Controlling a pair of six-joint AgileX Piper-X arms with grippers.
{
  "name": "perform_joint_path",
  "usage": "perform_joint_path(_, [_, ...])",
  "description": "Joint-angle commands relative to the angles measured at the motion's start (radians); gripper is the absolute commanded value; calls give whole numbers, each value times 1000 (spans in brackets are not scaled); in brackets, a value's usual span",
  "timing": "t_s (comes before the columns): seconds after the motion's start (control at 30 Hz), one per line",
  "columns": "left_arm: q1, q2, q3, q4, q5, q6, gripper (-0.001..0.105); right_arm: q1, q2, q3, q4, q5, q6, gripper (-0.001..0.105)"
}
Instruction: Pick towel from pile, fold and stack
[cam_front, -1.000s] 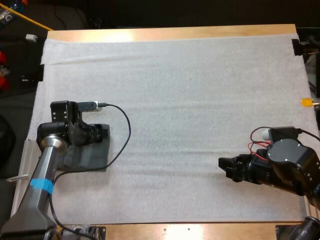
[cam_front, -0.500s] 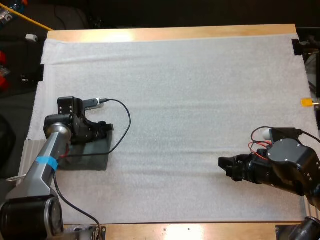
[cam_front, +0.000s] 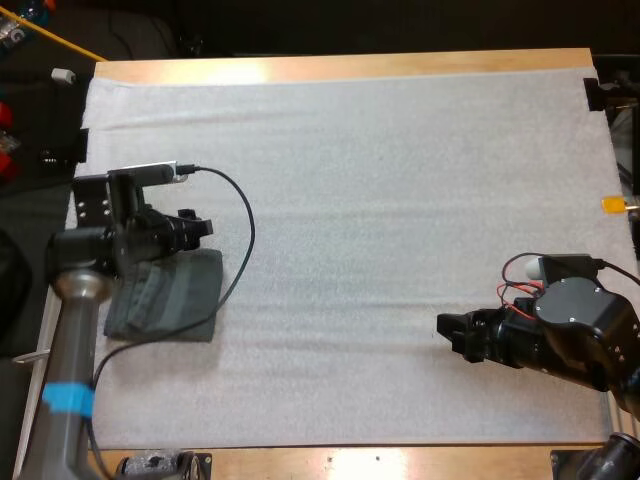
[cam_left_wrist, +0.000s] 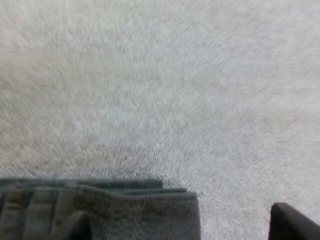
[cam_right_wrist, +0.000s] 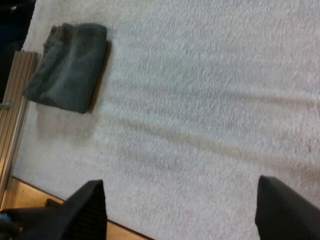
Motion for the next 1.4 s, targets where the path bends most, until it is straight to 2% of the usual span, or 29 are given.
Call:
perform_joint_path(0.0, [-1,-35,-6,35,7,9,68,-1,-4,-6,-21,0,-2,62])
perform_joint_path(0.3, [-3,-232,-6,168,7,9,68,-3,8,-6,-118,83,-11,62])
perform_joint_path(0.43, [-4,-304,-6,196,7,9,68,-39,35,-6,-143,85,-31,62])
perform_joint_path(0.57, [-5,-371,-6,241,7,9,68,-123,71,-6,-158,85,-78,62])
perform_joint_path(0.73, [-5,-428,-6,292,7,17,68,-257,84,-6,-150,24,-181,62])
perform_joint_path(0.97, [-71,-499,-6,340,2,66,68,-461,81,-6,-56,12,-300,62])
perform_joint_path(1.1, [-97,-533,-6,369,-39,67,68,-570,81,-6,5,12,-392,62])
perform_joint_path(1.23, [-98,-560,-6,390,-70,69,68,-638,72,-6,60,12,-458,62])
perform_joint_path(1.37, [-98,-585,-6,402,-70,88,68,-701,41,-6,89,14,-519,62])
